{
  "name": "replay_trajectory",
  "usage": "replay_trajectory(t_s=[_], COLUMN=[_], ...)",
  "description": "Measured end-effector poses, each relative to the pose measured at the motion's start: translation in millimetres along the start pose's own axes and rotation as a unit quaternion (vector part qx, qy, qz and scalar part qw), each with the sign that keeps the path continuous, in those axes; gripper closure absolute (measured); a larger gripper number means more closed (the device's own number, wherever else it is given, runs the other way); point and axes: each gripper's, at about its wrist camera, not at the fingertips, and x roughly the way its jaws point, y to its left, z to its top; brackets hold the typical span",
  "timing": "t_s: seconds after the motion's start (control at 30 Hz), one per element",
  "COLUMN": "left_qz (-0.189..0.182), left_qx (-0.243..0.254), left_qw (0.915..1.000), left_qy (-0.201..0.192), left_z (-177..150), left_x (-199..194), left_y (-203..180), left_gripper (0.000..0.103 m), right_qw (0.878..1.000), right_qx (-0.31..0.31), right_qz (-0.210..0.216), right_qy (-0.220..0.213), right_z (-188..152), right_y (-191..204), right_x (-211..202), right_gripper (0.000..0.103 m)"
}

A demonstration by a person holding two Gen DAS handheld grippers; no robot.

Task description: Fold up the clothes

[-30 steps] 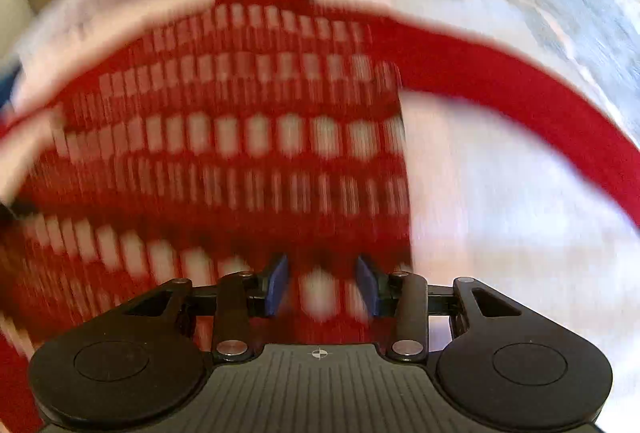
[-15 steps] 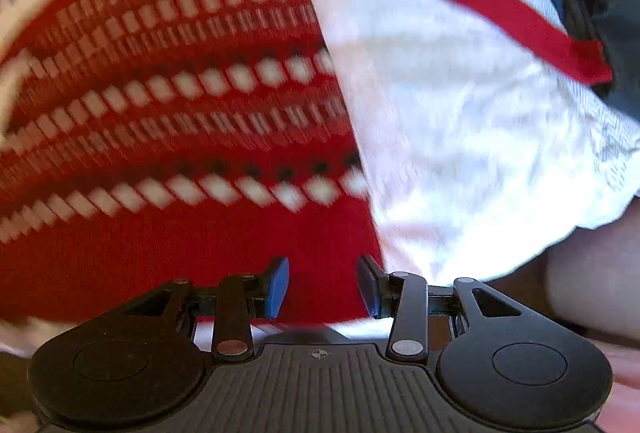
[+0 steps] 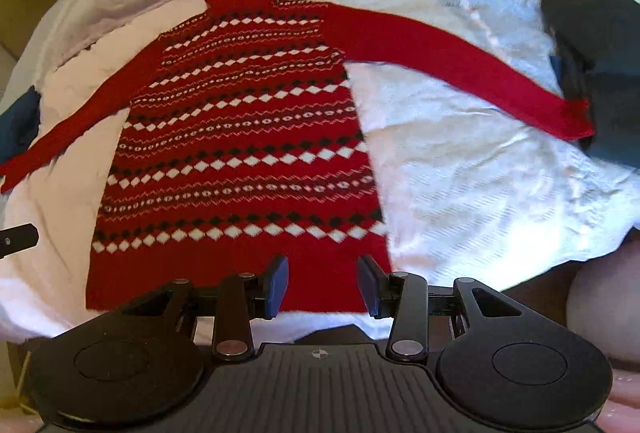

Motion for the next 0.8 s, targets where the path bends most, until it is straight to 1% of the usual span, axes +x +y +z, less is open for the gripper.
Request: replay_trajectory(t_s=[0.17,0.4,0.6,0.8], left_qz=[0.008,0.036,0.053,0.050], left_qx=[-0.013,-0.028,-0.025,-0.020], left_qw=[0.9996,0.9975,0.9964,0.9965], left_qy=[-0.023,-0.053,-0.062,-0.064], left_z=[-31.2,-55.9,-67.9,-71.6], left_x=[-35.2,-68.6,-81.4,-86.3], left_y=[-21.3,-29.1,-37.5,-51.7], left_gripper=[0.067,0.064,0.063,0.063], right_qw=[1.000,0.999,0.998,0.997], right_qx=[-0.006,-0.030,-0.042,-0.065], right_qz=[0.012,0.033,0.036,0.038], right_qy=[-0.009,-0.030,-0.035,-0.037], right_z=[-17.7,-36.2,-47.3,-51.7], right_y=[-14.0,-22.1,-29.0,-31.7], right_x=[-18.6,-42.4,-52.8,-60.6], right_gripper=[0.061,0.061,0.061,0.061])
